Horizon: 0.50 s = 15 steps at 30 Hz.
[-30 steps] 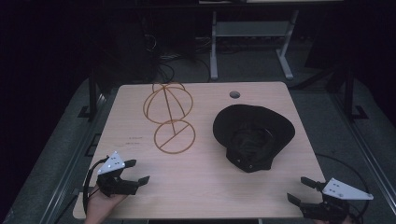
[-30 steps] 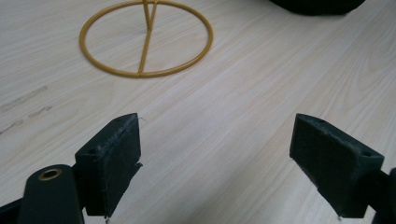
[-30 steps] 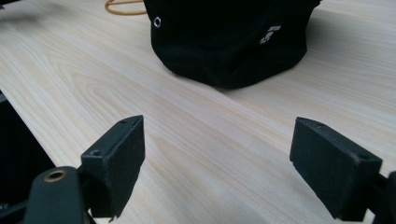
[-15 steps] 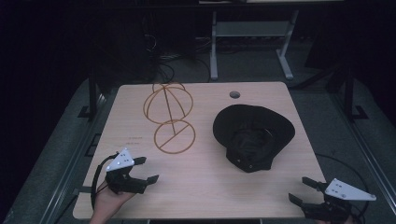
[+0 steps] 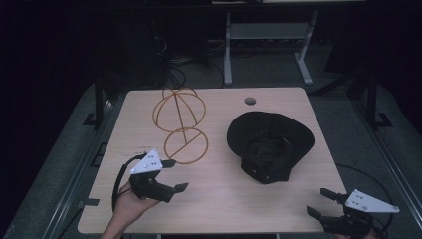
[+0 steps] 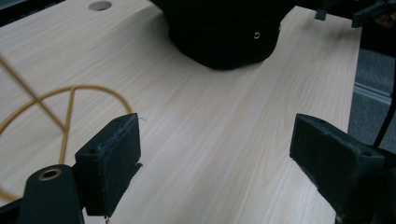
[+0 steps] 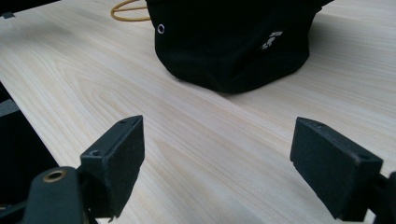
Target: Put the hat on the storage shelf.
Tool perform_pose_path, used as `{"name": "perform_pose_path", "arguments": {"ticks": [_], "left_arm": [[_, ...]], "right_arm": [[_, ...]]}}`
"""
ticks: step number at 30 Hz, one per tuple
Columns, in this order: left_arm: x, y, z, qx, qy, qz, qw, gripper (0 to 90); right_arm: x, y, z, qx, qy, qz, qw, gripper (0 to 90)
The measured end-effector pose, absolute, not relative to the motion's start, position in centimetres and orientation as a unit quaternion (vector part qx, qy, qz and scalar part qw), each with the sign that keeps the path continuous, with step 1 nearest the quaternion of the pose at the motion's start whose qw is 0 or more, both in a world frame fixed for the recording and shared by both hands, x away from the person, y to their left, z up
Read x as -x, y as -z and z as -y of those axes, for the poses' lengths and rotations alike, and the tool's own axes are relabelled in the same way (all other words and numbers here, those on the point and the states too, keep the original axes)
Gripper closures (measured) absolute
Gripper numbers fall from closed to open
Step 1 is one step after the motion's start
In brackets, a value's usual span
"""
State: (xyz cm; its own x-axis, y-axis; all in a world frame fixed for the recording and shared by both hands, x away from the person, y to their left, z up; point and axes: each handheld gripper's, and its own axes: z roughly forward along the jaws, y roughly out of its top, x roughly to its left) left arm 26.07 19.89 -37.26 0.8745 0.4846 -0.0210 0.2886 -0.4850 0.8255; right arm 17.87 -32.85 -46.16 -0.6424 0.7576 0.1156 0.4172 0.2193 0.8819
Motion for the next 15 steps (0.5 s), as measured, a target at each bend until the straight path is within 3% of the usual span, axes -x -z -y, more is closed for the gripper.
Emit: {"name": "perform_pose_path", "arguments": {"ticks": [15], "left_arm": [[-28.0, 34.9, -12.0, -0.876, -0.080, -0.148, 0.451, 15.8]], "right_arm": [[-17.9, 46.3, 33.1, -0.383, -0.492, -0.764, 0.169, 17.3]]}}
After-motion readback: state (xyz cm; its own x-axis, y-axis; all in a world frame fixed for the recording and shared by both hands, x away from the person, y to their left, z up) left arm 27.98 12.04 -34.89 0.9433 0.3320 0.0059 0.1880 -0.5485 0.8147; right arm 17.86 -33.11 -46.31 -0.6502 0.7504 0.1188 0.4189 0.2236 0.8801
